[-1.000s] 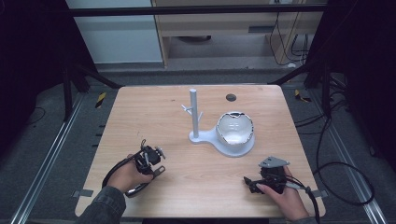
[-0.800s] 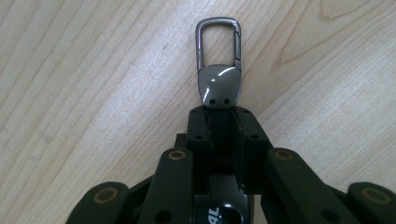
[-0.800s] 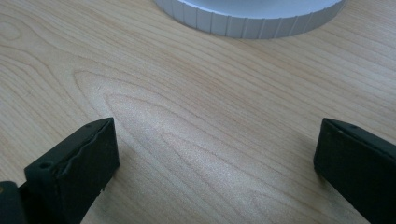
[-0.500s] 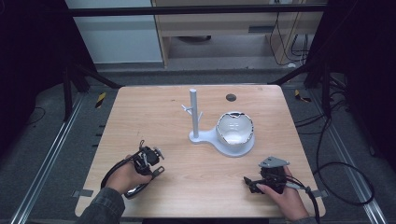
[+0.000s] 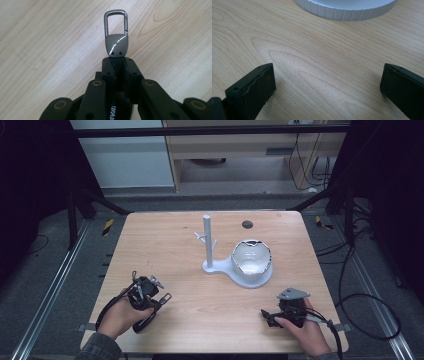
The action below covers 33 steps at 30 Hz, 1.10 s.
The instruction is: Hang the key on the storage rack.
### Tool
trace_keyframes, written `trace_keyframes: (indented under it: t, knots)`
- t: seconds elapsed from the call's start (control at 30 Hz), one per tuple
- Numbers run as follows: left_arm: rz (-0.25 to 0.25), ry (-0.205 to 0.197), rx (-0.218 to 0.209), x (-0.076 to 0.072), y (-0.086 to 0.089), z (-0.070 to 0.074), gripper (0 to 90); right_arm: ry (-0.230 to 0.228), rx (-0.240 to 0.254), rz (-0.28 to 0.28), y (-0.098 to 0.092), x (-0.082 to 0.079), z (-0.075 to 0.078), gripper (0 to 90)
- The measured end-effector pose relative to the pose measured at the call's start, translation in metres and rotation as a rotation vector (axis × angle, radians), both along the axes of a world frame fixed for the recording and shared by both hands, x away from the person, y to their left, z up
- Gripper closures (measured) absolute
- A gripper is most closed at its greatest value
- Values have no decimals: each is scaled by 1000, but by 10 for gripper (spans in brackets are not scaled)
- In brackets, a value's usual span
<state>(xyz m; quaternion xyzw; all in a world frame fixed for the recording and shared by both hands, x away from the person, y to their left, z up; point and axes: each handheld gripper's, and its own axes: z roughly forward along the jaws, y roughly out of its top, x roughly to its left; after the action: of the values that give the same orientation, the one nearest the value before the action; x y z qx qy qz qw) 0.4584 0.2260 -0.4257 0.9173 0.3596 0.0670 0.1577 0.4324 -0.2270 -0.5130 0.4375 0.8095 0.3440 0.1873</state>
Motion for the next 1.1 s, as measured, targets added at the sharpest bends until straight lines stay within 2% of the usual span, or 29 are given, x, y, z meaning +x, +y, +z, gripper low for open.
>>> trace_keyframes:
  t: [0.03, 0.17, 0.27, 0.5, 0.9, 1.0, 1.1]
  knots:
    - [2, -20, -18, -3, 3, 5, 803, -11, -10, 4, 0, 1, -1, 5]
    - [4, -73, -71, -11, 10, 19, 804, -1, 0, 1, 0, 0, 0, 5]
    - [13, -129, -113, -18, 14, 29, 805, -6, -5, 2, 0, 0, 0, 5]
    - [50, -247, -209, -23, 17, 42, 806, -6, -4, 0, 0, 0, 0, 5]
    - [61, -311, -257, -14, 5, 51, 806, -5, -2, -10, 1, 0, 0, 4]
    - [61, -344, -279, -12, -1, 56, 806, -3, -1, -14, 1, 1, 0, 4]
    - [62, -361, -304, -12, -5, 60, 806, -4, -3, -11, 1, 2, 0, 4]
